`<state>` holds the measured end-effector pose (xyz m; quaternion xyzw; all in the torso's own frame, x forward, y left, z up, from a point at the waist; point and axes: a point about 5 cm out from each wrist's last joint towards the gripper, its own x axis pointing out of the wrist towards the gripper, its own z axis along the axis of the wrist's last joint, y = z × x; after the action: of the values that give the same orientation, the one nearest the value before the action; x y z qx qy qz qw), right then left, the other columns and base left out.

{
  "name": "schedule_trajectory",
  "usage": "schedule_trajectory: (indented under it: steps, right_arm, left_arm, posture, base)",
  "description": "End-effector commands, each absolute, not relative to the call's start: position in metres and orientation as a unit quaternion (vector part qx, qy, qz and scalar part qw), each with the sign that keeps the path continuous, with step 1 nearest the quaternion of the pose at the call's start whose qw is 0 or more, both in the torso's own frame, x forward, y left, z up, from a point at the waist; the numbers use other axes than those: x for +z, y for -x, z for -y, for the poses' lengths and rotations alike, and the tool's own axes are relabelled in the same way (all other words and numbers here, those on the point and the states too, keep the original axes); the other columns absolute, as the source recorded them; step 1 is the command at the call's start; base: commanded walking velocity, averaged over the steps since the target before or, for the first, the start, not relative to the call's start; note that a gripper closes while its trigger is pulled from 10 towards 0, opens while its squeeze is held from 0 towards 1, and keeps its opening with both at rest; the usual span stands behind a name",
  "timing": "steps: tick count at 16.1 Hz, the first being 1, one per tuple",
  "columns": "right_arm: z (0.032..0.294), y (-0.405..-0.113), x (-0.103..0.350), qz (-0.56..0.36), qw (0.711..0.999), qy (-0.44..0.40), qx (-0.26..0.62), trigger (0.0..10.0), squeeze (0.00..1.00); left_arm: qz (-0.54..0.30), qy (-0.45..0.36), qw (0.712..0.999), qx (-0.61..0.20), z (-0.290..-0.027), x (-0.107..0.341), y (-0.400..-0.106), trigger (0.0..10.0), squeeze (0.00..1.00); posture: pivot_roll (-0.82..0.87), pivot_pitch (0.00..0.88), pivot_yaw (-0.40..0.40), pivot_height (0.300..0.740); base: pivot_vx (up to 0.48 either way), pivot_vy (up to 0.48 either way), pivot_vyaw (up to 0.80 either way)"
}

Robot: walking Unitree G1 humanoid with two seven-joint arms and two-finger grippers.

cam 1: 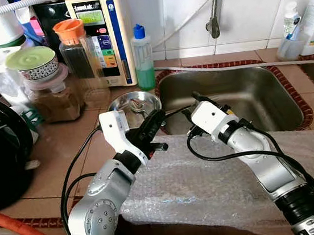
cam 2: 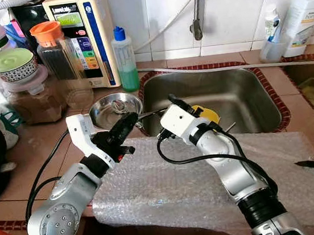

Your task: Kitchen organization

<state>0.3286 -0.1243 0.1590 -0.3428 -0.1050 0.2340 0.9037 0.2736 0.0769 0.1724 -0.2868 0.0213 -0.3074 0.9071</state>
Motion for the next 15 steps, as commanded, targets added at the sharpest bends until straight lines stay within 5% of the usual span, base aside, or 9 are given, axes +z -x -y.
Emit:
schedule_trajectory:
  steps: [1,9,10,11,13,14,15]
  right_arm:
    - [0.126,-0.331,0.162,0.108,0.909,0.334,0.224,0.0,0.00]
    - [0.132,-0.331,0.160,0.100,0.916,0.323,0.214,0.0,0.00]
    - [0.132,-0.331,0.160,0.100,0.917,0.323,0.212,0.0,0.00]
    - [0.134,-0.331,0.160,0.098,0.918,0.323,0.208,0.0,0.00]
    - [0.135,-0.331,0.159,0.096,0.919,0.323,0.205,0.0,0.00]
    - [0.137,-0.331,0.159,0.094,0.920,0.321,0.202,0.0,0.00]
    - [0.139,-0.331,0.159,0.092,0.921,0.320,0.200,0.0,0.00]
  left_arm:
    - [-0.013,0.268,0.914,-0.303,-0.079,0.173,-0.273,0.0,0.00]
    - [-0.021,0.214,0.938,-0.273,-0.086,0.162,-0.277,0.0,0.00]
    - [-0.022,0.210,0.939,-0.273,-0.086,0.162,-0.278,2.7,0.00]
    - [-0.022,0.200,0.941,-0.273,-0.086,0.163,-0.278,10.0,0.00]
    - [-0.019,0.189,0.942,-0.275,-0.086,0.162,-0.278,10.0,0.00]
    - [-0.018,0.188,0.943,-0.275,-0.086,0.162,-0.278,10.0,0.20]
    - [-0.016,0.186,0.942,-0.279,-0.085,0.163,-0.277,10.0,1.00]
  posture:
    - [-0.26,0.029,0.085,0.740]
    - [-0.27,0.033,0.091,0.740]
    - [-0.27,0.033,0.092,0.740]
    - [-0.27,0.035,0.093,0.740]
    - [-0.26,0.034,0.093,0.740]
    - [-0.27,0.035,0.093,0.740]
    - [-0.27,0.035,0.093,0.740]
  base:
    - [0.000,0.000,0.00]
    - [0.000,0.000,0.00]
    - [0.000,0.000,0.00]
    - [0.000,0.000,0.00]
    - [0.000,0.000,0.00]
    - [0.000,0.000,0.00]
    - [0.000,0.000,0.00]
